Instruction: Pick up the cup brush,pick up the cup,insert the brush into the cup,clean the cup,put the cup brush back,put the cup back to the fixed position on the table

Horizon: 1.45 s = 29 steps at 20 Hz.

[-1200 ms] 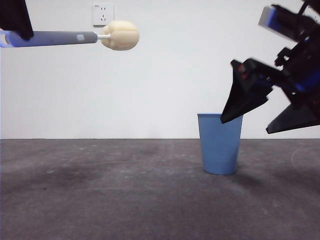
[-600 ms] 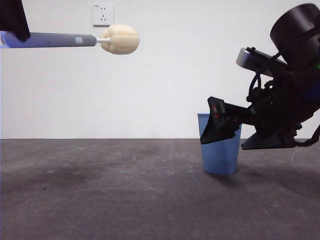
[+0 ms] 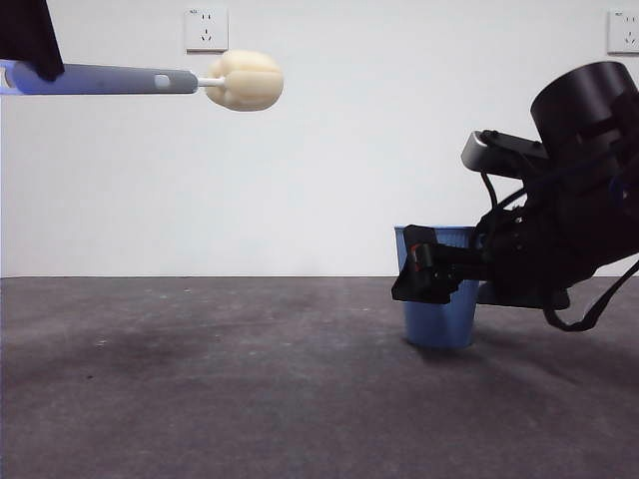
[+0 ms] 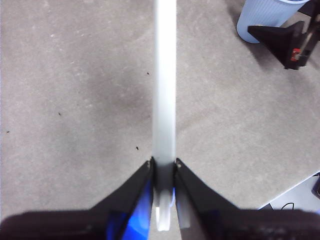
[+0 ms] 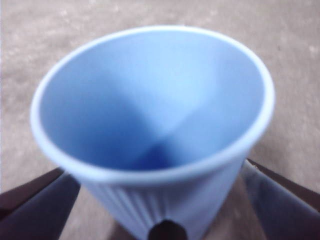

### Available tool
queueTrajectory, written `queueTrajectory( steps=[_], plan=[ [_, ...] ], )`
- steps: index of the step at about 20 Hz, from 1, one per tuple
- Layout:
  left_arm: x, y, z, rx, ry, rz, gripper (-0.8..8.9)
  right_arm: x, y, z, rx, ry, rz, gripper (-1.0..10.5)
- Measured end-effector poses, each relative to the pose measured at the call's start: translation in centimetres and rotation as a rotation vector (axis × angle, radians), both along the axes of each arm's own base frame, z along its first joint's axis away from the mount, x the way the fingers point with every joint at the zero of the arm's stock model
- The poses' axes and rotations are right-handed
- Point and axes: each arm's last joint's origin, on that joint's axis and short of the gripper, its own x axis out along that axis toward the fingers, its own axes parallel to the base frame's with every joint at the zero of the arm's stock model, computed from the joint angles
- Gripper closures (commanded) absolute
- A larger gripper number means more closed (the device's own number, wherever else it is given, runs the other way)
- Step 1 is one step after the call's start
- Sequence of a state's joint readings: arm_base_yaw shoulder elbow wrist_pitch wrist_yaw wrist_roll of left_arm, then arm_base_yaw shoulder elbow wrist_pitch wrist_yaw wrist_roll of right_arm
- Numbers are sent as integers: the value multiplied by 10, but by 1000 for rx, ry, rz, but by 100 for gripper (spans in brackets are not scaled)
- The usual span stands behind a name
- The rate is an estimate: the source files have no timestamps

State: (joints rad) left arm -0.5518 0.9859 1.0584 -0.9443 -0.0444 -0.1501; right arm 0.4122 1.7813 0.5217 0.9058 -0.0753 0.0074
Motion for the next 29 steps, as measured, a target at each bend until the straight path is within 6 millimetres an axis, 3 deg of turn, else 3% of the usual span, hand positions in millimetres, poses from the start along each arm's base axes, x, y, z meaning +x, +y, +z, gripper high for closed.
queueTrajectory(
  steps=[4, 10, 15, 19, 24, 29],
  plan=[
    [-1, 0, -1, 7, 10, 0, 822, 2, 1, -4, 9, -22, 0, 564],
    [-1, 1, -1, 7, 11, 0, 822, 3, 1, 0, 25, -57, 3, 967],
    [-3, 2, -3, 39, 29, -16, 822, -3, 6, 4, 10, -21, 24, 963],
    [-2, 2, -5, 94, 26, -77, 822, -22, 13, 42, -62, -15, 77, 964],
    [6, -4, -15, 210, 56, -202, 822, -49, 16, 79, -385, 157, 157, 964],
    [12, -8, -29, 341, 136, -381, 822, -62, 16, 86, -743, 290, 217, 964]
  ],
)
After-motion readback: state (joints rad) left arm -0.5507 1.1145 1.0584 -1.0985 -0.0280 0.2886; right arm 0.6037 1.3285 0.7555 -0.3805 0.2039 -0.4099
